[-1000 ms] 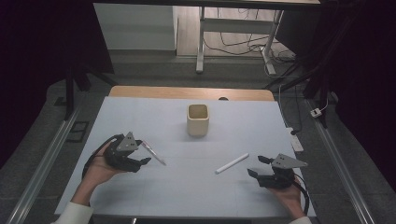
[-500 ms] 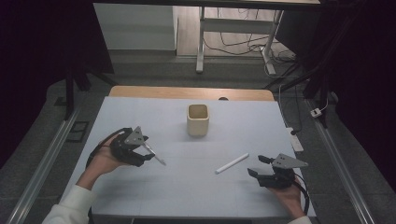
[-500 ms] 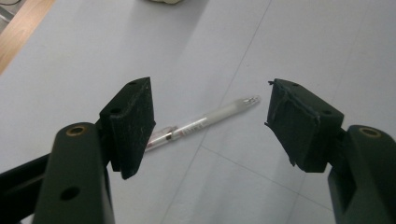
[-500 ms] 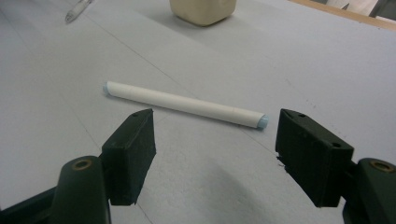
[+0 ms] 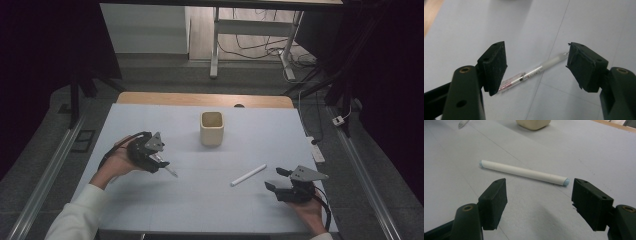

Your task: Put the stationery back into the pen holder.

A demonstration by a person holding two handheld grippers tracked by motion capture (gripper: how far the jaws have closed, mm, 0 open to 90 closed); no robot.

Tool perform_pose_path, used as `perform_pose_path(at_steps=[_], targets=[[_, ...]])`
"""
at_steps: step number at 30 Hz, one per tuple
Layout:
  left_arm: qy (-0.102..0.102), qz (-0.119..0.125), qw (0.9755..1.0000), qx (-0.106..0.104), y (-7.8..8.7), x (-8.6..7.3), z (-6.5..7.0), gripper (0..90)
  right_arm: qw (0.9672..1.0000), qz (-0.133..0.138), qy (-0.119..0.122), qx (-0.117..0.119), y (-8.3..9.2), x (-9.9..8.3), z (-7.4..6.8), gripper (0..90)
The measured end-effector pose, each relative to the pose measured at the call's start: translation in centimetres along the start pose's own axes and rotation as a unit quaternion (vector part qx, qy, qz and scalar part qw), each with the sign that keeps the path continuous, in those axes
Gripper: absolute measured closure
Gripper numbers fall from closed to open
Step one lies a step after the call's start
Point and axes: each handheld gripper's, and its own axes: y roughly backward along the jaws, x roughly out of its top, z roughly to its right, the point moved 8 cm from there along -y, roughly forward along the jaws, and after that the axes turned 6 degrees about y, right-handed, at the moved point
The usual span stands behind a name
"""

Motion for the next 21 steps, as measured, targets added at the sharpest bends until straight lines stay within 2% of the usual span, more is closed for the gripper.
perform_pose_path(at_steps=[7,12,19,21], targets=[[-0.007,-0.019,0.9996,-0.020,-1.3,-0.4,-0.3,31.1,1.0000,-0.004,0.000,-0.002,-0.1,-0.1,0.1,27.8],[-0.011,-0.044,0.9986,-0.028,-2.2,-0.6,-0.2,31.1,1.0000,-0.007,0.002,-0.001,-0.1,-0.2,0.0,27.8],[-0.027,-0.057,0.9971,-0.043,-3.3,-0.5,0.2,30.9,1.0000,-0.008,0.002,-0.001,-0.2,-0.2,0.0,27.8],[-0.025,-0.059,0.9966,-0.051,-3.4,-0.6,0.4,31.0,1.0000,-0.007,0.001,-0.001,-0.2,-0.2,0.0,27.8]])
